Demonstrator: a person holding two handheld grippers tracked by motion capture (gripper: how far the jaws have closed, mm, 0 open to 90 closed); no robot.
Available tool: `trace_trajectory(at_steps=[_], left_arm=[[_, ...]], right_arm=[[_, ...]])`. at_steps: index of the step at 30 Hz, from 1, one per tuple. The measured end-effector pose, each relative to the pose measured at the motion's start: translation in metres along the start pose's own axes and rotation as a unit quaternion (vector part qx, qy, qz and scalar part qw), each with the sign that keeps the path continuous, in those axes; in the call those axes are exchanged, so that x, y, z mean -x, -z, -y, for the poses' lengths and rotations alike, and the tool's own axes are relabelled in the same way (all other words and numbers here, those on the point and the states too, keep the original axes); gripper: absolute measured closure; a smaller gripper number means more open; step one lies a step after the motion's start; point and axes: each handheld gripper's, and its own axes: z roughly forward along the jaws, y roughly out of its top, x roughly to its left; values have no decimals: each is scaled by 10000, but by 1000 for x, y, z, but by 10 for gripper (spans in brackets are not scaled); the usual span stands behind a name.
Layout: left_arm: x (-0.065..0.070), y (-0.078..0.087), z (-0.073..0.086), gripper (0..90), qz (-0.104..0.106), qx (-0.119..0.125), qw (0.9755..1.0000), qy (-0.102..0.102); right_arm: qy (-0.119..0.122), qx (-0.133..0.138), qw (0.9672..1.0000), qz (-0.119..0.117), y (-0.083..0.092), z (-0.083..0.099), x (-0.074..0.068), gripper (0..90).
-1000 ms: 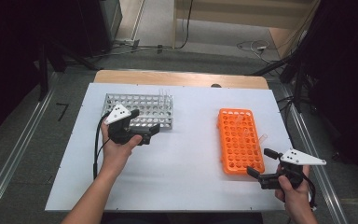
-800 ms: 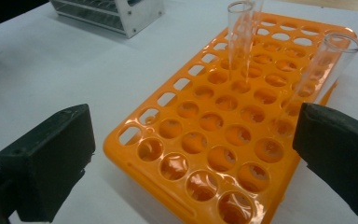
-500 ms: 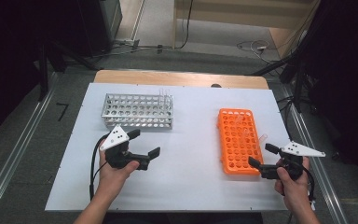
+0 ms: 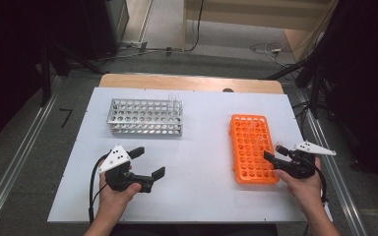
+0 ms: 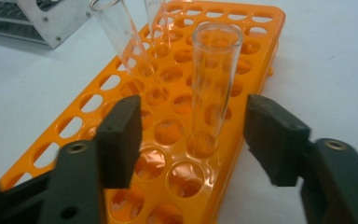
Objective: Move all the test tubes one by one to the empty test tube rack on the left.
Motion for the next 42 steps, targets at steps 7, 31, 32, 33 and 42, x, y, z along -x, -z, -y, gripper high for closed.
trace_trajectory(at_steps=[7, 31, 32, 33, 42], left_arm=[[0, -2, 1, 0, 30, -8, 10000, -3], [11, -10, 2, 0, 111, -60, 9998, -140], [11, -10, 2, 0, 110, -61, 9998, -143], [11, -10, 2, 0, 117, -58, 9998, -145], [16, -12, 1, 0, 162, -96, 9996, -210]], right_arm=[[-12, 89, 9999, 103, -4, 4, 2, 582], [349, 473, 9979, 287, 17, -6, -8, 739], [375, 509, 9976, 280, 20, -8, -9, 739], [403, 535, 9973, 288, 24, -9, -11, 739], [611, 633, 9961, -63, 37, -14, -35, 739]])
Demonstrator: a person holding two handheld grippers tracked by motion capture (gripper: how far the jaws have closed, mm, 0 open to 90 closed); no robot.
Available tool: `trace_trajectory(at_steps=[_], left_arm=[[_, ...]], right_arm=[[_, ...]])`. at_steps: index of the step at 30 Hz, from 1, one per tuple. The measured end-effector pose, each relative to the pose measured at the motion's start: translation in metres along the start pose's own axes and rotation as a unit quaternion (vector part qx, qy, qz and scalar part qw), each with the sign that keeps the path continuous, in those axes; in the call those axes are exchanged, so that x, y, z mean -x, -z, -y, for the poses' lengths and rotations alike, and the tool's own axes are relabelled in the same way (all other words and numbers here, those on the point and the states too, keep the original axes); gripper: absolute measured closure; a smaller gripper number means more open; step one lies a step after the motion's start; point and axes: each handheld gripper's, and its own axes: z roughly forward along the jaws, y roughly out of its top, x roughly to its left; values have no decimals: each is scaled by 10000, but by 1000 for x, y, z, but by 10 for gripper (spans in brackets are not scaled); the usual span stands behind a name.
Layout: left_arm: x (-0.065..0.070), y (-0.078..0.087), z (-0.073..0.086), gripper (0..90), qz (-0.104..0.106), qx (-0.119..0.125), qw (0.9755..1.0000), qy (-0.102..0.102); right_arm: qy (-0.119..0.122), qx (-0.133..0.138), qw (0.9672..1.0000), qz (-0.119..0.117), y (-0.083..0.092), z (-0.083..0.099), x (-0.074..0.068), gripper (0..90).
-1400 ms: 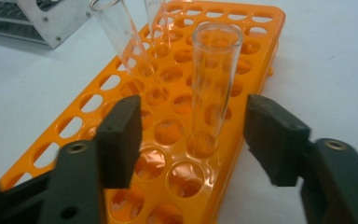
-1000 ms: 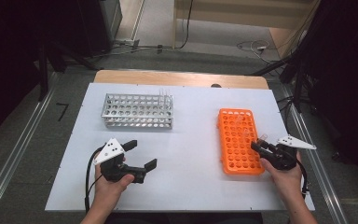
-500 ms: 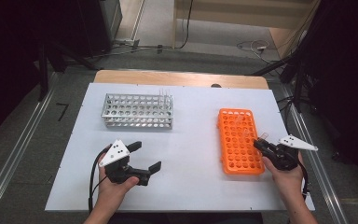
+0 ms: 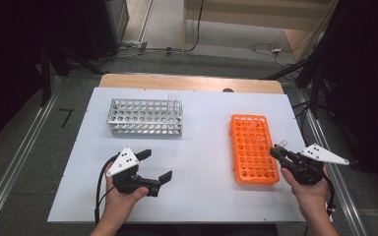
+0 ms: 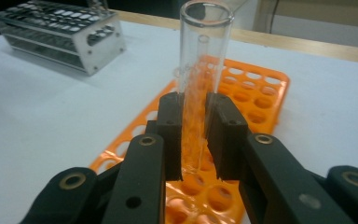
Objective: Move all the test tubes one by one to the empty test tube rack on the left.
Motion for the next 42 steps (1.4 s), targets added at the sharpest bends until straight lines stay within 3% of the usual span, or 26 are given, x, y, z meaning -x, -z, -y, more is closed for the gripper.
trace_trajectory(at_steps=[9, 19, 26, 35, 39, 42], left_arm=[[5, 0, -2, 0, 62, 1, 10000, -39], [14, -4, -5, 0, 193, 4, 9997, -121], [21, -8, -8, 0, 295, -24, 9994, -159], [35, -17, -11, 20, 544, -45, 9983, -219], [43, -22, -13, 55, 673, -62, 9974, -259], [49, -25, -14, 154, 820, -82, 9961, -300]], right_arm=[[250, -17, 9981, -566, -9, -8, -37, 739], [521, -152, 9911, -1212, -23, -9, -83, 739], [682, -304, 9859, -1499, -34, -7, -111, 739], [798, -420, 9795, -1799, -44, -4, -135, 739], [883, -494, 9766, -1897, -49, -2, -145, 740], [936, -532, 9749, -1950, -52, -1, -152, 740]])
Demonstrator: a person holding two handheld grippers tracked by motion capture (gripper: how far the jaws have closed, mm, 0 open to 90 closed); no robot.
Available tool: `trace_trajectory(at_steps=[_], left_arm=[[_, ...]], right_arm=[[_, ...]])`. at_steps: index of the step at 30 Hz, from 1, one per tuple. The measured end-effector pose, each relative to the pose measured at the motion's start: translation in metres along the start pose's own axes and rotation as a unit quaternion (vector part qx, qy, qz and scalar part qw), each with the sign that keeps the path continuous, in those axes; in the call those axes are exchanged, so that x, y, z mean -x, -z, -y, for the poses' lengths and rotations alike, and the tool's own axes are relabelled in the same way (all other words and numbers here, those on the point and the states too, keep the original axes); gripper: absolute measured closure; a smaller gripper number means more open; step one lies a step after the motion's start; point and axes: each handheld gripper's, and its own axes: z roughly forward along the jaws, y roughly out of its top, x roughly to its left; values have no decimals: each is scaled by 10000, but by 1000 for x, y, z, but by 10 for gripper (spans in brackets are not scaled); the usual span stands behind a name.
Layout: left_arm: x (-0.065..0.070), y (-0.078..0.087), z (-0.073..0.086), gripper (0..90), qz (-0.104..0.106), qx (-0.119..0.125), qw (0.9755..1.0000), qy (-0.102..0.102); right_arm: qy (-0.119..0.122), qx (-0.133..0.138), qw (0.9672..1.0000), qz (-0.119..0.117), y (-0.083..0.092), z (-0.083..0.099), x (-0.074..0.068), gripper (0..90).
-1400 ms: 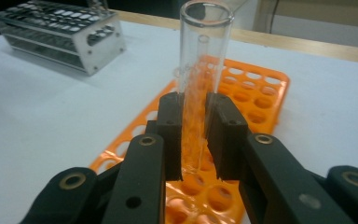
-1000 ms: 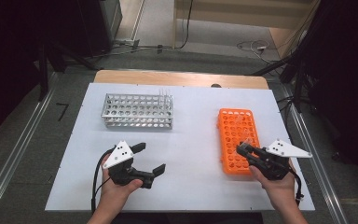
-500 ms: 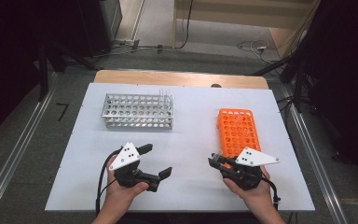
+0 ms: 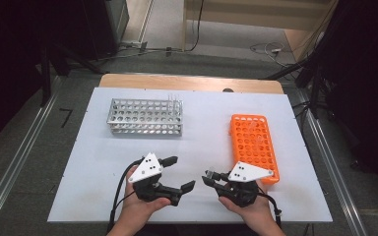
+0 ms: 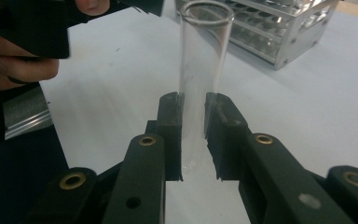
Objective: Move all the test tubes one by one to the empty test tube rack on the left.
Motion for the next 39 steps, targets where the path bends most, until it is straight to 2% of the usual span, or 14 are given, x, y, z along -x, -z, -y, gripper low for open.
trace_trajectory(at_steps=[6, 11, 15, 23, 27, 36, 38, 39], left_arm=[[8, -7, -1, 323, 102, -16, 9999, -32], [14, -14, -1, 409, 175, -98, 9997, -124], [16, -17, 0, 516, 204, -128, 9996, -159], [17, -19, 0, 671, 299, -163, 9993, -164], [18, -19, 0, 722, 323, -170, 9991, -204], [18, -17, -1, 754, 204, -145, 9993, -274], [17, -17, -2, 755, 183, -142, 9995, -234], [16, -17, -2, 755, 177, -136, 9995, -219]], right_arm=[[59, -64, 9999, -92, -7, 0, -7, 740], [133, -101, 9997, -171, -11, 0, -13, 740], [165, -97, 9995, -254, -13, -1, -17, 740], [182, -120, 9991, -368, -14, -2, -22, 740], [184, -126, 9990, -398, -14, -2, -22, 740], [148, -84, 9989, -434, -13, -3, -20, 735], [164, -75, 9989, -442, -13, -3, -20, 716], [184, -69, 9989, -417, -12, -3, -20, 678]])
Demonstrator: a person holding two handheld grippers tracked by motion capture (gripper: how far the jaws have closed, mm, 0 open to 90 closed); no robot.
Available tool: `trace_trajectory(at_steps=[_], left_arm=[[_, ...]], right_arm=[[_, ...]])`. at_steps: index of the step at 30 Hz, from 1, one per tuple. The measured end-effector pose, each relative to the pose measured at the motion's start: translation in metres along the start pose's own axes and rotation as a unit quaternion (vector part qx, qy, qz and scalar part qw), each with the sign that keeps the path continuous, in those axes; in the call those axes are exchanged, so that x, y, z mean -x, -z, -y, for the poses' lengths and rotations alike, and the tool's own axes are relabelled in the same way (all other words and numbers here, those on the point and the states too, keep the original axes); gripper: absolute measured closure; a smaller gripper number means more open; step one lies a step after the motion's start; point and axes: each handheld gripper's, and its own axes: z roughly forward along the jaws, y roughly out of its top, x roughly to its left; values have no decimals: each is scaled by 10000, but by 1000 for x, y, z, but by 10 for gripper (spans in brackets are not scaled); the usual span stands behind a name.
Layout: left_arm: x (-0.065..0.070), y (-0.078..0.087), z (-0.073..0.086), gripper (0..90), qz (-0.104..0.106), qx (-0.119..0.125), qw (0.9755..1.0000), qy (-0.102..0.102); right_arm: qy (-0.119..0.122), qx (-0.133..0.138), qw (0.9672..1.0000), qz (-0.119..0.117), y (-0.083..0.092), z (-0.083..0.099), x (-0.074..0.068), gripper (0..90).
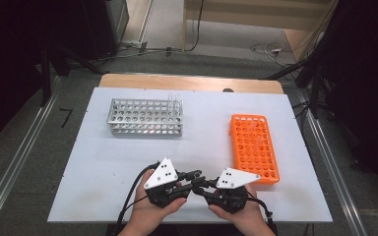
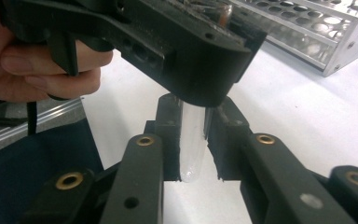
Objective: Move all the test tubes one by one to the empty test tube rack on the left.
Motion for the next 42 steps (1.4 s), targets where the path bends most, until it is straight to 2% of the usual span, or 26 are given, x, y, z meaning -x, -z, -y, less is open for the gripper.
trace_trajectory(at_steps=[6, 8, 14, 19, 24, 28, 36, 42], left_arm=[[-8, 4, -2, 755, -72, 62, 9999, 145], [-11, 6, -3, 755, -111, 54, 9998, 150], [-25, 14, -5, 756, -280, 99, 9992, 262], [-40, 20, -6, 756, -324, 189, 9981, 495], [-53, 22, -12, 756, -528, 168, 9975, 442], [-67, 23, -16, 756, -730, 198, 9962, 436], [-98, 25, -22, 756, -1075, 247, 9925, 533], [-116, 25, -28, 756, -1269, 238, 9900, 567]], right_arm=[[6, -35, 10000, 29, 7, 0, 5, 561], [2, -16, 10000, 88, 10, 0, 7, 492], [-214, 96, 9996, 176, 24, 3, 20, 356], [-320, 194, 9988, 311, 37, 8, 32, 286], [-350, 237, 9979, 489, 48, 14, 44, 209], [-313, 240, 9971, 653, 56, 21, 53, 171], [-510, 292, 9942, 900, 78, 33, 70, 100], [-607, 245, 9937, 914, 86, 38, 80, 26]])
